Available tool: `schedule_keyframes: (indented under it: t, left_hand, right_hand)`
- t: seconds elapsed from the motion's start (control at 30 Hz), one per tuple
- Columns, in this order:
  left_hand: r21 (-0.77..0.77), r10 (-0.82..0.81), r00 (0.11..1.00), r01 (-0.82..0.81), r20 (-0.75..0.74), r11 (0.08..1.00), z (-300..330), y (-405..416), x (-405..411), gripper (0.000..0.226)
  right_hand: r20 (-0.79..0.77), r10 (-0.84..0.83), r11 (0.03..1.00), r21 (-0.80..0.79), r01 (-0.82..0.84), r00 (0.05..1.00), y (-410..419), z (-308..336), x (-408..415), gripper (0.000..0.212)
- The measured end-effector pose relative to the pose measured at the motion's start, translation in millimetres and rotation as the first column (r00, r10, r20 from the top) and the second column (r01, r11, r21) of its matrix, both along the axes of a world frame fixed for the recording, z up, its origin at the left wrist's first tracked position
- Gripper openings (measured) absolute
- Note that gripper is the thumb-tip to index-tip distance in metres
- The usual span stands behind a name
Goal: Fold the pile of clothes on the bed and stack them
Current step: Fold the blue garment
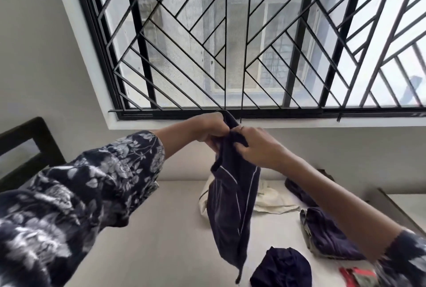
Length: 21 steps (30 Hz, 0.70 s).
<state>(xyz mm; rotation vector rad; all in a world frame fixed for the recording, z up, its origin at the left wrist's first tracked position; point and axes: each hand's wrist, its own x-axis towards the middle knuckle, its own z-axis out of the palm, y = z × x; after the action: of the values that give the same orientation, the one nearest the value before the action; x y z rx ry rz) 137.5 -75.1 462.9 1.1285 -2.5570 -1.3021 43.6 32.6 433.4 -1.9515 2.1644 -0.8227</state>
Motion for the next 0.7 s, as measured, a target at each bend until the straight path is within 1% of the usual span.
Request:
schedule_keyframes:
  t: [0.03,0.07,0.13,0.17,0.2,0.23,0.27,0.3,0.33,0.4,0.43,0.5,0.53,0.57,0.6,0.63,0.7]
  left_hand:
    - [-0.007,0.047,0.999,-0.047,-0.018,0.999,0.5,1.3,-0.6,0.02]
    - [-0.014,0.099,0.994,-0.1,-0.039,0.995,0.8,3.0,-0.9,0.023]
    - [-0.011,0.181,0.981,-0.182,-0.068,0.983,1.2,6.0,-1.1,0.027]
    - [0.026,0.195,0.977,-0.194,-0.081,0.981,1.7,7.1,-2.1,0.027]
    - [0.078,0.206,0.974,-0.199,-0.098,0.977,2.0,7.9,-2.6,0.027]
    - [0.12,0.221,0.969,-0.207,-0.114,0.971,3.7,9.6,-2.5,0.026]
    - [0.147,0.244,0.961,-0.225,-0.129,0.963,5.1,10.5,-2.5,0.024]
    - [0.16,0.269,0.953,-0.246,-0.139,0.956,6.7,11.1,-0.9,0.023]
    - [0.158,0.282,0.948,-0.26,-0.144,0.953,8.9,12.2,1.3,0.023]
    - [0.108,0.269,0.959,-0.259,-0.09,0.96,12.6,11.2,12.2,0.024]
    - [0.061,0.246,0.969,-0.245,-0.025,0.968,14.7,9.9,19.5,0.025]
    - [-0.06,0.219,0.968,-0.213,0.126,0.975,19.4,6.1,35.1,0.036]
    - [-0.154,0.226,0.955,-0.199,0.191,0.968,20.5,4.2,43.5,0.045]
    - [-0.292,0.239,0.942,-0.166,0.236,0.942,20.0,1.6,51.8,0.056]
    - [-0.451,0.242,0.932,-0.1,0.269,0.887,18.7,-1.9,60.2,0.07]
    - [-0.58,0.239,0.93,-0.035,0.279,0.814,13.8,-5.2,69.5,0.083]
    - [-0.712,0.219,0.939,0.038,0.266,0.701,3.6,-6.2,89.0,0.099]
  right_hand:
    - [0.032,-0.007,0.999,0.048,0.005,0.999,-0.7,1.3,4.6,0.028]
    - [0.085,0.002,0.994,0.105,-0.011,0.996,-2.0,1.7,8.4,0.033]
    - [0.187,0.01,0.98,0.194,-0.046,0.982,-3.7,0.9,17.1,0.058]
    - [0.165,-0.023,0.976,0.218,-0.013,0.986,-4.4,-0.9,21.4,0.074]
    - [0.08,-0.083,0.97,0.237,0.062,0.993,-5.8,-5.0,24.7,0.086]
    - [-0.021,-0.148,0.961,0.234,0.149,0.989,-7.6,-9.3,27.4,0.089]
    - [-0.095,-0.19,0.956,0.211,0.206,0.977,-10.7,-13.3,28.4,0.082]
    - [-0.119,-0.203,0.958,0.18,0.222,0.972,-13.1,-14.1,28.8,0.069]
    - [-0.099,-0.197,0.965,0.158,0.211,0.975,-14.9,-12.1,26.9,0.058]
    - [-0.003,-0.139,0.979,0.147,0.138,0.99,-18.4,-4.0,17.4,0.052]
    - [0.043,-0.102,0.985,0.147,0.095,0.994,-19.3,1.2,10.9,0.052]
    - [0.115,-0.019,0.991,0.136,0.003,0.993,-20.0,11.8,-1.4,0.05]
    - [0.155,0.022,0.99,0.133,-0.043,0.988,-19.6,15.4,-5.9,0.049]
    - [0.205,0.057,0.988,0.131,-0.085,0.977,-19.2,18.4,-10.2,0.048]
    - [0.264,0.087,0.984,0.127,-0.124,0.961,-17.8,21.5,-13.8,0.048]
    - [0.322,0.113,0.977,0.134,-0.163,0.94,-17.1,23.7,-16.7,0.049]
    - [0.398,0.167,0.951,0.175,-0.253,0.902,-16.2,28.4,-22.2,0.055]
